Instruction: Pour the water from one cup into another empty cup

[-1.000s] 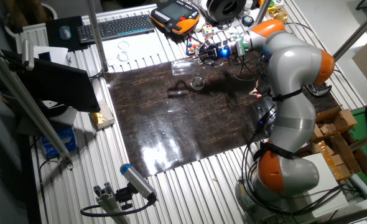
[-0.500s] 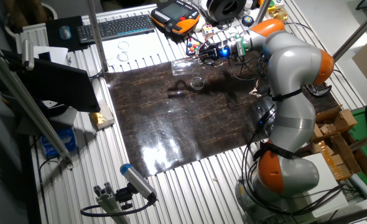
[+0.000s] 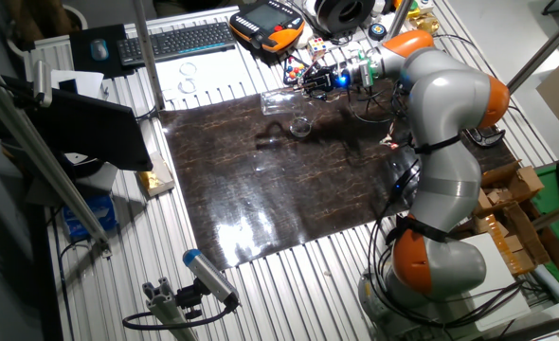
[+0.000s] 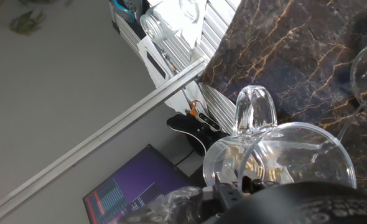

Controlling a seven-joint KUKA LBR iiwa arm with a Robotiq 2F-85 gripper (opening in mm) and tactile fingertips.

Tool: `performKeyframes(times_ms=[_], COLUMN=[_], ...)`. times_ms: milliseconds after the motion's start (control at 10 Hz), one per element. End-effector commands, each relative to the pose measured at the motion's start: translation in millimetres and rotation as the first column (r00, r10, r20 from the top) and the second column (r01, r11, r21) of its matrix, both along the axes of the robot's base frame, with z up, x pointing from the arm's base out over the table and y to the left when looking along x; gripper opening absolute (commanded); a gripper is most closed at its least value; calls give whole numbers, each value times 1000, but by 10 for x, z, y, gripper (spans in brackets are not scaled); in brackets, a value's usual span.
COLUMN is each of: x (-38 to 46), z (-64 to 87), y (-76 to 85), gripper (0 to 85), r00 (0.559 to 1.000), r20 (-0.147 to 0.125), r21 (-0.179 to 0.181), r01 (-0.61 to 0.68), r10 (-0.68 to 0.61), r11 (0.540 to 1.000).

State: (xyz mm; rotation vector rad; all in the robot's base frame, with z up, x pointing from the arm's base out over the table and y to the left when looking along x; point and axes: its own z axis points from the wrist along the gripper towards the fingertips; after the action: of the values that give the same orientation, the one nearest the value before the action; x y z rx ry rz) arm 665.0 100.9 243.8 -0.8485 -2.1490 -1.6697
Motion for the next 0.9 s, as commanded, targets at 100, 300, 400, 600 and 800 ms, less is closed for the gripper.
performKeyframes(times_ms=[100, 300, 400, 600, 800], x=[1, 0, -1, 0, 6], z=[10, 17, 16, 14, 18], y=[-13, -24, -27, -26, -44], gripper=[7, 7, 7, 7, 7], r00=[1000, 1000, 1000, 1000, 1000], r20=[-12, -15, -16, -19, -22], r21=[3, 5, 5, 23, 25], r01=[2, 4, 5, 17, 18], r10=[-2, -4, -5, -16, -17], r11=[1000, 1000, 1000, 1000, 1000])
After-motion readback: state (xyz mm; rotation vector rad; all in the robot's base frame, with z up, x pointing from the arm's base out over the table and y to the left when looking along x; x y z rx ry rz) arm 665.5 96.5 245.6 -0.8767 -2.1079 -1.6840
